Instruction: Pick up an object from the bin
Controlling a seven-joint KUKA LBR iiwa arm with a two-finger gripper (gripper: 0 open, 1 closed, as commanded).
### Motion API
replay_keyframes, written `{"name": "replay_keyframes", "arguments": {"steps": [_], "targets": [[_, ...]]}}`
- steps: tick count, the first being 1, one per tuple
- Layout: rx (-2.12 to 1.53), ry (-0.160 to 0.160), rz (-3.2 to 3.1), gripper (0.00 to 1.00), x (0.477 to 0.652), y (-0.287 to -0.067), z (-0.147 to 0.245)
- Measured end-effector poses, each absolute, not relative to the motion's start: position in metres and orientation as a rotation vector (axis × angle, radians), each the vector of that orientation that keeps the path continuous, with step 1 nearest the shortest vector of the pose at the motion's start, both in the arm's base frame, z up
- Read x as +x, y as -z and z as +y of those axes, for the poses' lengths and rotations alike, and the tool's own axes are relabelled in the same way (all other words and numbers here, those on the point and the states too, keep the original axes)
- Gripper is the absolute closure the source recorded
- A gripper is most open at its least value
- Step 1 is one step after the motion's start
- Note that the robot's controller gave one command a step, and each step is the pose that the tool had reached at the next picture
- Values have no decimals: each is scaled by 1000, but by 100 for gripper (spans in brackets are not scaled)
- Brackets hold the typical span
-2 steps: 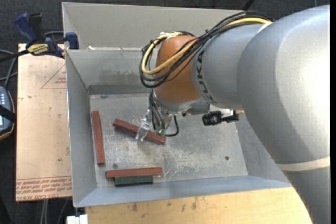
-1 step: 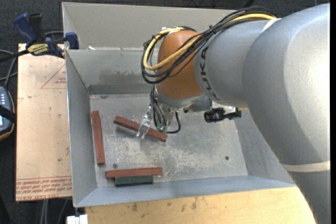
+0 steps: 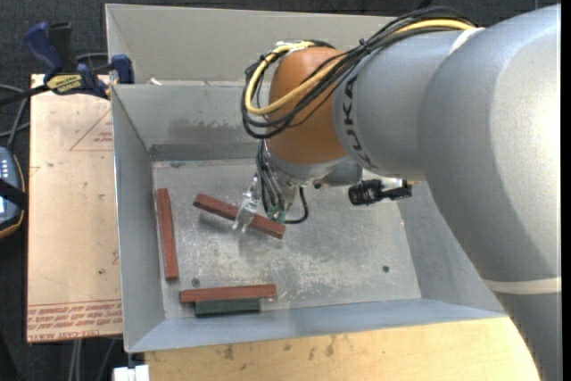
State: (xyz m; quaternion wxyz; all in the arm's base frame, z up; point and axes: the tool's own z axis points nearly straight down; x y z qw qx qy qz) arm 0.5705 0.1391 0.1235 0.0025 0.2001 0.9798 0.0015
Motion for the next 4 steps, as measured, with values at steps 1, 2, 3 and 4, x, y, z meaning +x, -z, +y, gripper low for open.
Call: {"name": "replay_keyframes", "arguments": {"steps": [1, 2, 3, 4], "targets": [[628, -4, 3074, 100, 570, -127, 139], [627, -3, 3077, 100, 570, -129, 139], [627, -1, 3079, 100, 570, -135, 139], [626, -2, 3078, 100, 570, -141, 139]]}}
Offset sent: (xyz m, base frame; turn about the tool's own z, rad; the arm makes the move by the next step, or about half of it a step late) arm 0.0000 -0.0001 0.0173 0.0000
